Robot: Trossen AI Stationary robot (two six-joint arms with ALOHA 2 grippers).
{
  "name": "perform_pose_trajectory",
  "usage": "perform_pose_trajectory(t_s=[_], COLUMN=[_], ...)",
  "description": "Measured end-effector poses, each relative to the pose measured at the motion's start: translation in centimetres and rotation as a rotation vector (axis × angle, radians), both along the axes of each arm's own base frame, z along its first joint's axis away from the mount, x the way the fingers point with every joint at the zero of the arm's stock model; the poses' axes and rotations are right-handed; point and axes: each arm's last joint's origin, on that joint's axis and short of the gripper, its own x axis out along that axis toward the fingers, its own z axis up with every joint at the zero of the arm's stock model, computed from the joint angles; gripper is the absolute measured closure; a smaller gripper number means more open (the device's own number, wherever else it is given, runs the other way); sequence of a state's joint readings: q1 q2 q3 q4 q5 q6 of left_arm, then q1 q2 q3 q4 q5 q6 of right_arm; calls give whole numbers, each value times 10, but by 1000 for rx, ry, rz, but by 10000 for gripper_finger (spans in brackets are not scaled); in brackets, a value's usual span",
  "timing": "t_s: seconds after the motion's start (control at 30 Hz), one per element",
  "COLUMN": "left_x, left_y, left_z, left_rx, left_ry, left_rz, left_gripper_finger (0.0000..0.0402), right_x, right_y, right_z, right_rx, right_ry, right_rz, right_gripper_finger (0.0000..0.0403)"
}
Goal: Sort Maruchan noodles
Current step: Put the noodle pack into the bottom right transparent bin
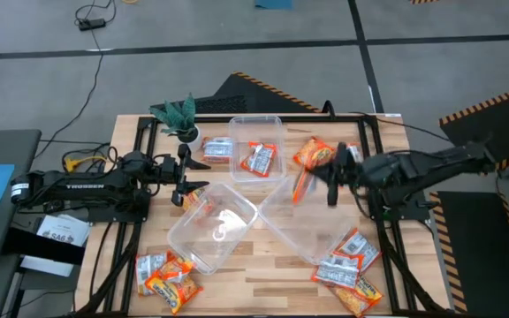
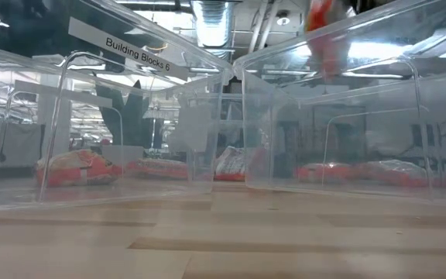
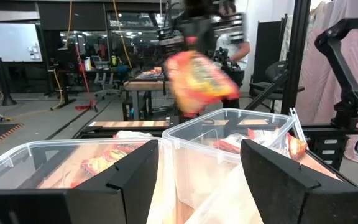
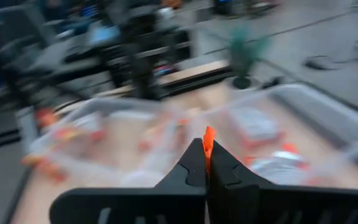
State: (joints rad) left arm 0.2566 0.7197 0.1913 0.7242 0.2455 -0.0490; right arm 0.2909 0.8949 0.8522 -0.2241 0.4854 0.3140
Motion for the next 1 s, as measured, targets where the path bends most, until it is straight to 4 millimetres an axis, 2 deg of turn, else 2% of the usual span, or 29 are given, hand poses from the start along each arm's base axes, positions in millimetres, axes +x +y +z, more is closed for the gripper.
perform_pose_trajectory(t_s=[0.17, 0.33, 0.47, 0.67, 1.0], left_x=[0, 0, 0, 0, 0], left_y=[0, 0, 0, 0, 0], left_z=[0, 0, 0, 0, 0], left_rx=[-1, -1, -9, -9, -9], left_ry=[0, 0, 0, 0, 0], left_rz=[3, 3, 2, 2, 1], left_gripper_finger=[185, 185, 185, 185, 185], right_x=[10, 16, 18, 16, 15], right_y=[42, 68, 71, 64, 62], right_z=[9, 3, -5, -9, -12], right_rx=[10, -40, -36, -4, 26], right_ry=[15, 87, 175, 234, 257], right_rz=[155, 155, 110, 63, 41], right_gripper_finger=[395, 395, 387, 370, 363])
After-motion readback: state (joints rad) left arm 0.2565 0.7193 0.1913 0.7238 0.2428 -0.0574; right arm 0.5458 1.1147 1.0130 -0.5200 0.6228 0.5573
